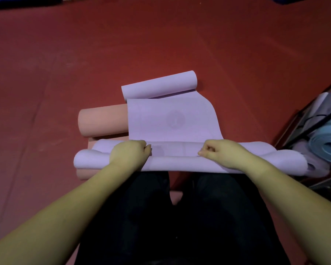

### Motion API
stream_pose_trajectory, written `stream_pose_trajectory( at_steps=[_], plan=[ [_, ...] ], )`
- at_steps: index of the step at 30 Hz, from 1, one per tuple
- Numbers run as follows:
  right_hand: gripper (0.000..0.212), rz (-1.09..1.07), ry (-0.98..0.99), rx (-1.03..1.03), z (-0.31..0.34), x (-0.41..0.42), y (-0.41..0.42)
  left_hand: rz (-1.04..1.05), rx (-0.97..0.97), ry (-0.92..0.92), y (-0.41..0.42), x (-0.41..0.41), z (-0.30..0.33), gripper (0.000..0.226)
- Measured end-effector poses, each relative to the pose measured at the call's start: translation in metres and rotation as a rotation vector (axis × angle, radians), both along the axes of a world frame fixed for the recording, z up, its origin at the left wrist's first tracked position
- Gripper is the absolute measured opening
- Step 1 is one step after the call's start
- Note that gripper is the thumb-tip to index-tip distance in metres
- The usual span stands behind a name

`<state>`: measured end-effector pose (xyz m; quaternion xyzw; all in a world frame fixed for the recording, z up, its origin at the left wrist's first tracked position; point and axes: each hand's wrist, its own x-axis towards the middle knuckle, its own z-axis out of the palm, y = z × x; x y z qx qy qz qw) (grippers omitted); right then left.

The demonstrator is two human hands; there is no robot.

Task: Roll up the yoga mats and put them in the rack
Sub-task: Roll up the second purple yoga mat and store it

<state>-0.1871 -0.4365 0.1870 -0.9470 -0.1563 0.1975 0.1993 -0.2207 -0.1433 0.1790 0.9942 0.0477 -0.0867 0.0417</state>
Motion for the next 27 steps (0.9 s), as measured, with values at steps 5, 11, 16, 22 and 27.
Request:
stream_pose_trajectory(
  at_steps=[5,11,16,22,27],
  plan=[
    [0.045,0.07,-0.059,-0.14,0.0,0.007,0.009,-0.048,0.008,0.093,0.001,0.016,-0.005,0.038],
    [0.06,0.095,-0.638,-0.226,-0.008,-0.02,0.01,0.027,-0.035,0.18,0.01,0.03,-0.006,0.03],
    [0.053,0.079,-0.777,-0.193,-0.022,-0.046,0.005,0.002,-0.118,0.248,0.011,0.041,-0.002,0.031],
    [0.069,0.122,-0.784,-0.35,-0.038,-0.062,0.004,-0.074,-0.101,0.246,0.01,0.045,-0.001,0.035],
    [0.065,0.105,-0.698,-0.381,-0.032,-0.04,0.005,-0.082,-0.057,0.104,0.003,0.032,0.004,0.051]
  ],
)
